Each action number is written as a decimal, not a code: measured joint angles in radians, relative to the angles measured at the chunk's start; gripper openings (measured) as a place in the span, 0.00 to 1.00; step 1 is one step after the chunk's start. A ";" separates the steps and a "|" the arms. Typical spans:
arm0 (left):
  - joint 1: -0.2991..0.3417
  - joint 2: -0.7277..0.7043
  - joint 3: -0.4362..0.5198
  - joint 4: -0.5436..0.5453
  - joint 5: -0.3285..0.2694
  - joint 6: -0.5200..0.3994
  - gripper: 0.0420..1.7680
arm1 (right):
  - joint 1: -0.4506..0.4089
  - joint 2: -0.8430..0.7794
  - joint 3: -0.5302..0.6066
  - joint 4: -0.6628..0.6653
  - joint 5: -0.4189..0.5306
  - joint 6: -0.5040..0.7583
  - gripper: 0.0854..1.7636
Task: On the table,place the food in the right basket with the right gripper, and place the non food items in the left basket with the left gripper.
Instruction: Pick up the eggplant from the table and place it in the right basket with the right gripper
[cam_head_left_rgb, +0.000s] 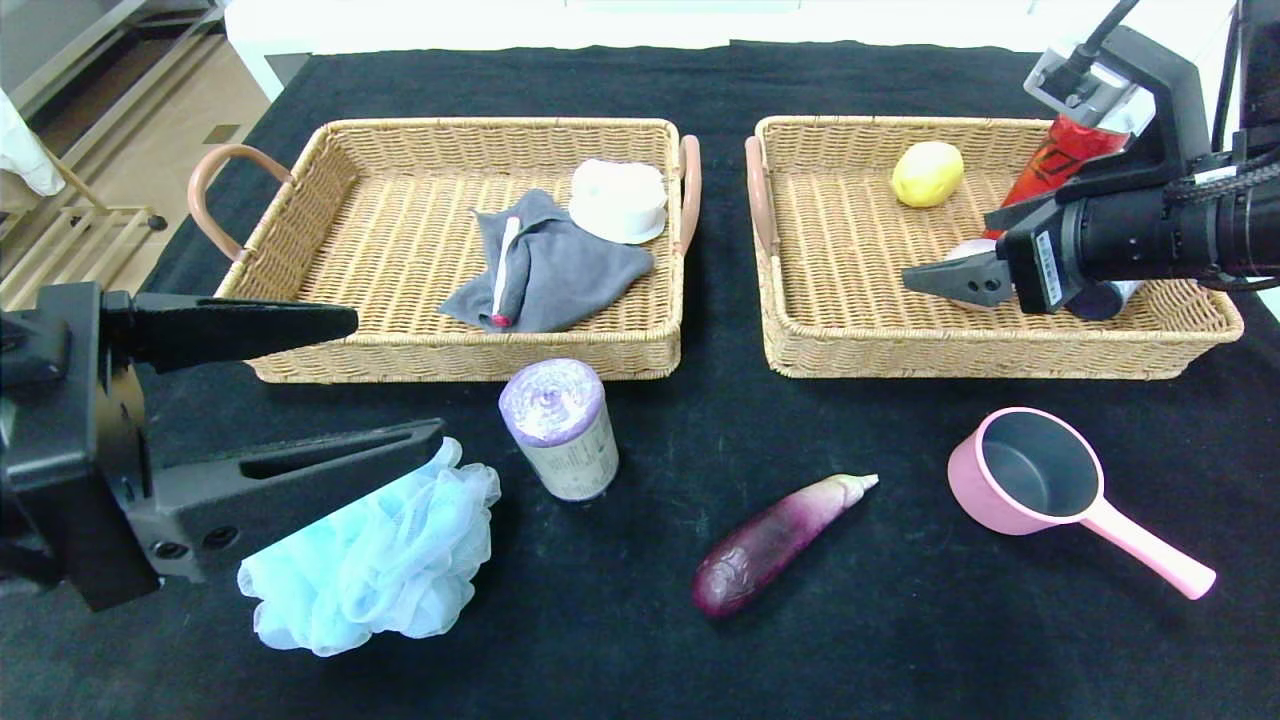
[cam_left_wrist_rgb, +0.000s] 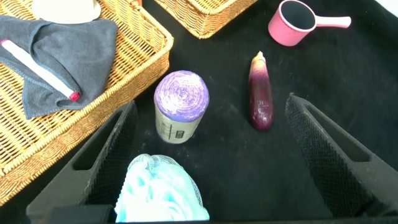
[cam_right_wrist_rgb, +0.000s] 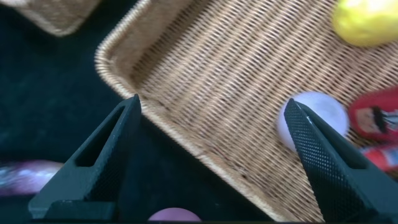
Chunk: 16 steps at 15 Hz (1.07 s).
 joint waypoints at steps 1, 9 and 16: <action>0.000 0.000 0.000 0.000 0.000 0.000 0.97 | 0.008 -0.002 0.007 0.000 0.024 -0.003 0.96; 0.000 -0.001 -0.001 -0.001 0.001 0.000 0.97 | 0.075 -0.050 0.144 -0.003 0.115 -0.146 0.96; 0.000 -0.005 -0.001 -0.001 0.001 0.000 0.97 | 0.208 -0.055 0.262 -0.012 0.106 -0.147 0.96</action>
